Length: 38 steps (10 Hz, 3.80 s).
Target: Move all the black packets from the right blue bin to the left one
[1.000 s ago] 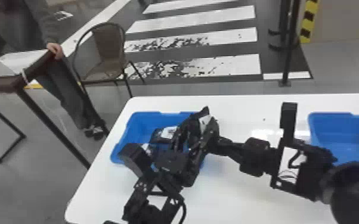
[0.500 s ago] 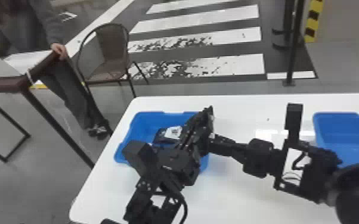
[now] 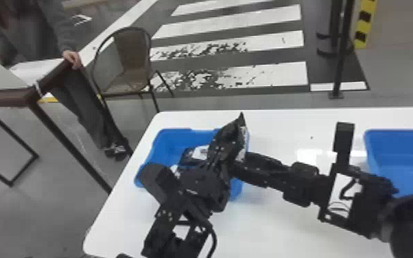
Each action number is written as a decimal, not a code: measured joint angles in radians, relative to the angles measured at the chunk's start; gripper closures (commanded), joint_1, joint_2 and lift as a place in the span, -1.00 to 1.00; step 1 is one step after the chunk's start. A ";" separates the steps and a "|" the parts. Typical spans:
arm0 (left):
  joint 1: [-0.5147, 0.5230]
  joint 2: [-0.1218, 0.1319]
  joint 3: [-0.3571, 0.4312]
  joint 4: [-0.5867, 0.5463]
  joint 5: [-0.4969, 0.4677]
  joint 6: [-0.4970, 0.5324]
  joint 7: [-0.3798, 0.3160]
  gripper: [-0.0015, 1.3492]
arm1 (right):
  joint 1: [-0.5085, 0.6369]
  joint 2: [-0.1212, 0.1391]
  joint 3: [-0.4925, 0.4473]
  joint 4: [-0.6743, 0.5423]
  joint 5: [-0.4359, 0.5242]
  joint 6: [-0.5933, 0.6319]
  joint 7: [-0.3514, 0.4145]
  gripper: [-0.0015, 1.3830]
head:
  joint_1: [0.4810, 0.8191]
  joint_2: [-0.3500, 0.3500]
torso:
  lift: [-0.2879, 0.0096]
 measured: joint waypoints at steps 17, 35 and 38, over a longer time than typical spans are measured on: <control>-0.157 -0.043 0.032 0.395 0.116 -0.571 0.023 -0.37 | 0.260 0.044 -0.574 -0.207 0.203 -0.001 -0.199 -0.27 | 0.18 0.41 | -0.01; 0.043 -0.042 0.012 0.207 0.199 -0.551 0.028 -0.40 | 0.267 0.081 -0.930 -0.065 0.724 0.191 -0.366 -0.91 | 0.27 -0.45 | -0.01; 0.043 -0.042 0.013 0.207 0.199 -0.547 0.028 -0.40 | 0.233 0.081 -0.898 -0.022 0.710 0.191 -0.367 -0.91 | 0.27 -0.39 | -0.01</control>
